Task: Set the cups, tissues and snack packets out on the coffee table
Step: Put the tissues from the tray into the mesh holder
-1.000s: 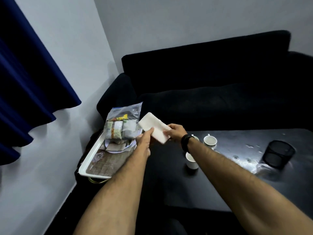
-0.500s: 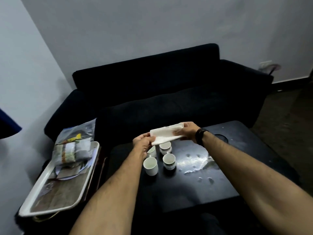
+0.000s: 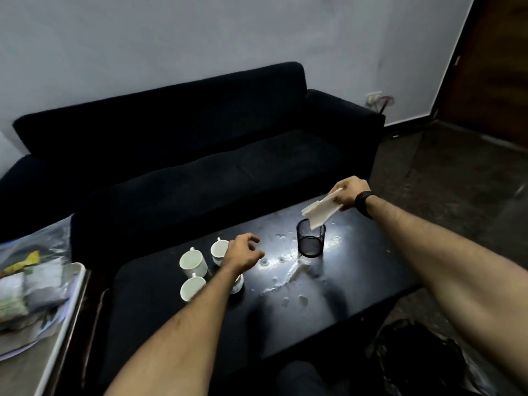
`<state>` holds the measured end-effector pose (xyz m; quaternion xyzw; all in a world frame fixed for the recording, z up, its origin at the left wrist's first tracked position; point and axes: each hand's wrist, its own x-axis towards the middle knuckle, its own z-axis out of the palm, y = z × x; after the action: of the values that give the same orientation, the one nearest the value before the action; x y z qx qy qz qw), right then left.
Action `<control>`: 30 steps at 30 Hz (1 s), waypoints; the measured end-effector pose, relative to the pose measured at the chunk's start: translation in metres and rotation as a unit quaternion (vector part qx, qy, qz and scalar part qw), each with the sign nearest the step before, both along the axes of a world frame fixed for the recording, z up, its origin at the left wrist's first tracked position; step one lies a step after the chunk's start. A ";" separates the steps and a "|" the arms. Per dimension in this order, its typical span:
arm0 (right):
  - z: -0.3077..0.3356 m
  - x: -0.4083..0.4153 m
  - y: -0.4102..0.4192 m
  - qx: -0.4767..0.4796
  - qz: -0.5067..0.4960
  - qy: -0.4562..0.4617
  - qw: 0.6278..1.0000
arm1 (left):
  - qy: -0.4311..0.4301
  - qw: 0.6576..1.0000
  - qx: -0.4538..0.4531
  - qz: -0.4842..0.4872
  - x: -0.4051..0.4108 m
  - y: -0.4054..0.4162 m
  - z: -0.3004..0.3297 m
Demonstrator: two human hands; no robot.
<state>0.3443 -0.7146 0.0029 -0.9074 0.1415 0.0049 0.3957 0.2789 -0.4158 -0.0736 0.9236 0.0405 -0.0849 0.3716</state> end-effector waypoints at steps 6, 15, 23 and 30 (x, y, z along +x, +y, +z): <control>-0.026 0.009 0.003 -0.043 0.018 0.001 0.999 | 0.000 0.992 0.101 -0.072 0.001 -0.012 -0.011; -0.068 0.026 0.036 -0.149 0.087 0.019 0.985 | 0.007 0.986 0.133 -0.099 0.001 -0.019 -0.037; -0.093 0.039 0.050 -0.249 0.140 0.044 0.957 | -0.001 0.981 0.152 -0.119 0.007 -0.019 -0.048; -0.094 0.036 0.051 -0.278 0.089 -0.036 0.956 | -0.003 0.980 0.164 -0.116 0.006 -0.015 -0.043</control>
<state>0.3805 -0.6636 -0.0916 -0.9901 0.0414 -0.0326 0.1304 0.2845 -0.4305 -0.1162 0.9707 -0.0544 -0.1167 0.2028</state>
